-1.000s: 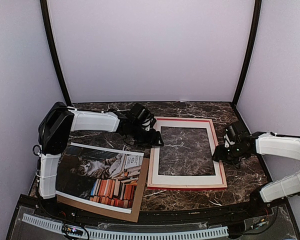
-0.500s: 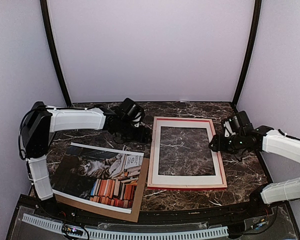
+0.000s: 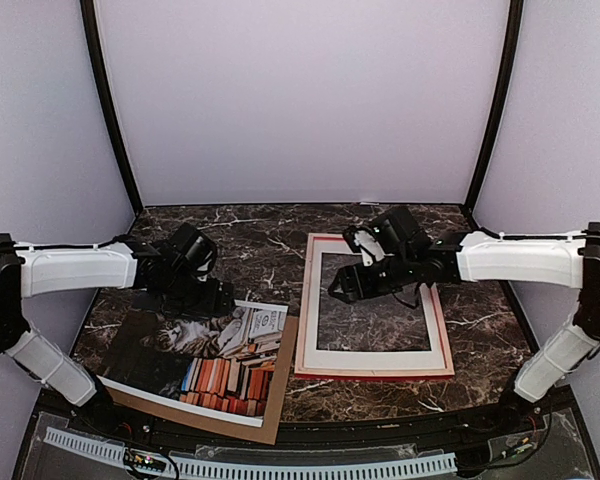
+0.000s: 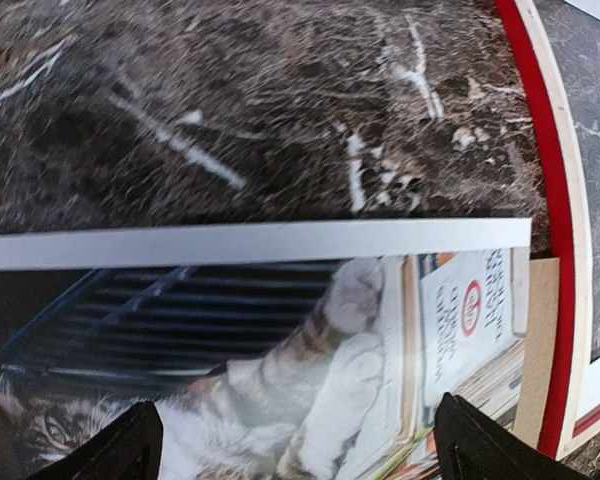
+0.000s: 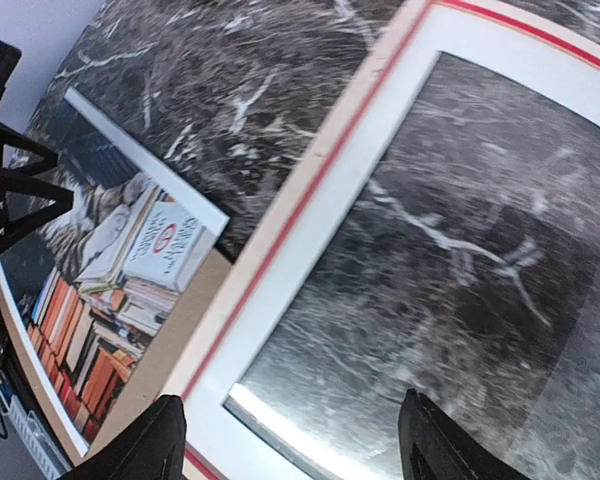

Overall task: Put the photo into the frame
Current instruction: Pick up the photo from the backboard.

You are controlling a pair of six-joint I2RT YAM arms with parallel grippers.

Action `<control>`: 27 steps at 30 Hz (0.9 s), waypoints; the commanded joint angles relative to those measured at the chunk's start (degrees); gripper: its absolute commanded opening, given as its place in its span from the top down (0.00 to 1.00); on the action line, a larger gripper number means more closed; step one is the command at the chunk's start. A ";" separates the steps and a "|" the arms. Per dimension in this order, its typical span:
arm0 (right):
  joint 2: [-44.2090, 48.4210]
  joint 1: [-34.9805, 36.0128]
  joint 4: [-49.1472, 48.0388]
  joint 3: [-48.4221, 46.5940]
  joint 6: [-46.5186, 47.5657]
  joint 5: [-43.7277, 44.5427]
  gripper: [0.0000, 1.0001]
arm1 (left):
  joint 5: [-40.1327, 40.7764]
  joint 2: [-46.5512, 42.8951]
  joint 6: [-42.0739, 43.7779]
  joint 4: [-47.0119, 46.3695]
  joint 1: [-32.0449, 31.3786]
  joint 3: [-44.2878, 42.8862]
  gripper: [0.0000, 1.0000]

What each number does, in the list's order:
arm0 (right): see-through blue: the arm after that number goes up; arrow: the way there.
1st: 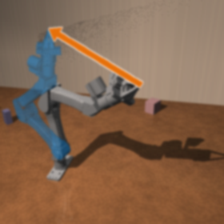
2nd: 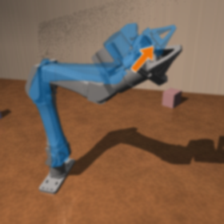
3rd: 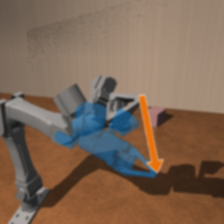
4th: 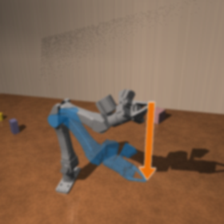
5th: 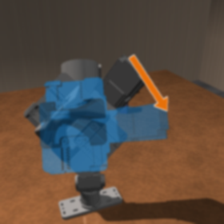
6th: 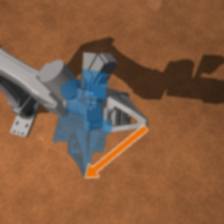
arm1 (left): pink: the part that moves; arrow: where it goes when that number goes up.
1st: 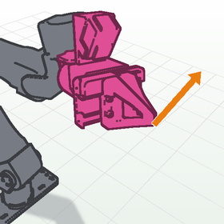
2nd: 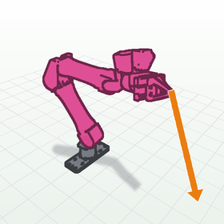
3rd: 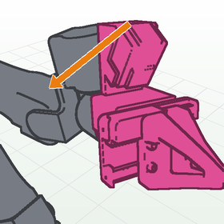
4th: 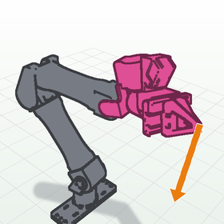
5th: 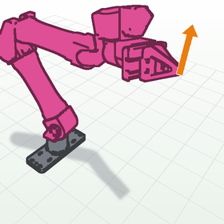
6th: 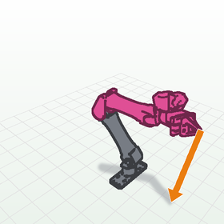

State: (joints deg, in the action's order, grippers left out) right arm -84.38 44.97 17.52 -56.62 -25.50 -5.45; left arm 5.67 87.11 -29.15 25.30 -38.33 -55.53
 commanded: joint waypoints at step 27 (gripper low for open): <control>-42.23 8.19 8.84 -42.51 10.14 -8.20 0.28 | -7.73 -23.52 -15.70 -1.19 4.41 28.80 0.10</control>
State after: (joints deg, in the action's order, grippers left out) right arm -124.84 54.28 24.23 -96.92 -16.03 -14.92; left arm -1.08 62.28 -44.49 27.05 -34.74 -27.92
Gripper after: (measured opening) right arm 0.718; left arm 0.915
